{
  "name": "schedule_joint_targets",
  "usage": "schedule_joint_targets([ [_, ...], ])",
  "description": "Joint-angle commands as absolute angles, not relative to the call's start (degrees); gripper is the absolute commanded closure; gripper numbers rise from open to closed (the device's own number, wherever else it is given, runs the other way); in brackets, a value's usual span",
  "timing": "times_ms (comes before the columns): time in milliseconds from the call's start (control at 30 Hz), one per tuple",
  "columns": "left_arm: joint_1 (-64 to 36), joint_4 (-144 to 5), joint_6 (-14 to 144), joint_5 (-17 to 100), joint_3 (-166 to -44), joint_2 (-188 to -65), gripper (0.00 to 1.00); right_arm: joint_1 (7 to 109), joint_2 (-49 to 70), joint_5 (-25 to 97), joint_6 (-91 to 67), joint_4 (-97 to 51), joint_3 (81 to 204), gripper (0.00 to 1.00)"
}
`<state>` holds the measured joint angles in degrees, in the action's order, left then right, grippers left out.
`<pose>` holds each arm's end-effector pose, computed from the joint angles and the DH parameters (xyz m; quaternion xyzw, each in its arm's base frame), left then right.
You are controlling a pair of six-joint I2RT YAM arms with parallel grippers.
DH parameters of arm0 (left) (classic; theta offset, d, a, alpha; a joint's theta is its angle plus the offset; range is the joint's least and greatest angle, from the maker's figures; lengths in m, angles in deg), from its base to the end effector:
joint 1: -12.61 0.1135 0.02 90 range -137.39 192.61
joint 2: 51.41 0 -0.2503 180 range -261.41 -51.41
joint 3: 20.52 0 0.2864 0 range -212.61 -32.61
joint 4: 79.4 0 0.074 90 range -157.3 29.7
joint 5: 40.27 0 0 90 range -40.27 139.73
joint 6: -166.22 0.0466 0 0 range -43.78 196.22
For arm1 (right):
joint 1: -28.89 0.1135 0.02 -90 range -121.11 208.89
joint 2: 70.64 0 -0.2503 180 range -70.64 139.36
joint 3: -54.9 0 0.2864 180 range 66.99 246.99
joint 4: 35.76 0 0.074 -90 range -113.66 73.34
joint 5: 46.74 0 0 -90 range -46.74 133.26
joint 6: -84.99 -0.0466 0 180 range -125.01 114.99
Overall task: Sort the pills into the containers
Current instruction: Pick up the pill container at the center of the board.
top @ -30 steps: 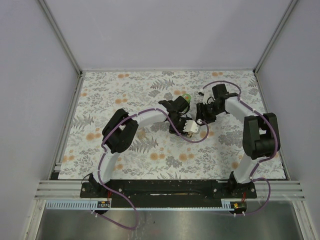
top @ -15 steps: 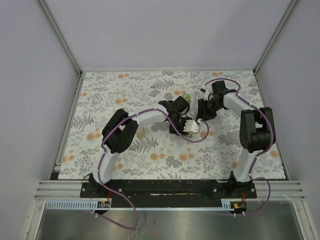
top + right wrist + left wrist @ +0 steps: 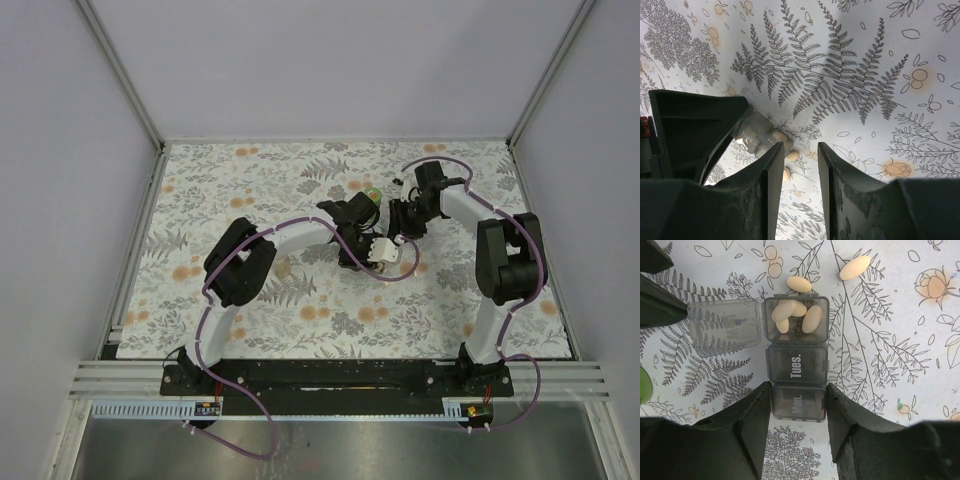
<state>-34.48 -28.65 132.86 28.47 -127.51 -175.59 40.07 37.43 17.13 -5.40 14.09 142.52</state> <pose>0.3133 -0.3618 0.1271 0.7806 0.5679 -0.1648 0.2025 0.3934 0.0987 0.1423 -0.1287 0.9519 0.2384 0.1433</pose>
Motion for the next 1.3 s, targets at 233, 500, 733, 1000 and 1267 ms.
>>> schedule_joint_targets([
  [233, -34.59, -27.40, 129.48, 31.10, -128.77, -176.92, 0.60, 41.46, 38.87, 16.19, -5.37, 15.18, 143.11, 0.60],
  [500, -34.59, -27.75, 127.99, 32.15, -129.21, -177.71, 0.60, 41.55, 37.37, 13.82, -5.45, 15.27, 141.53, 0.60],
  [733, -34.59, -28.89, 126.40, 33.12, -129.21, -177.80, 0.60, 41.64, 36.06, 13.03, -5.63, 15.36, 140.29, 0.61],
  [1000, -34.59, -30.04, 123.94, 34.17, -129.29, -177.88, 0.60, 41.64, 34.82, 11.89, -6.77, 14.57, 139.06, 0.62],
  [1267, -34.68, -30.56, 121.83, 35.14, -129.65, -178.06, 0.60, 41.73, 34.56, 10.30, -7.91, 13.78, 138.19, 0.62],
])
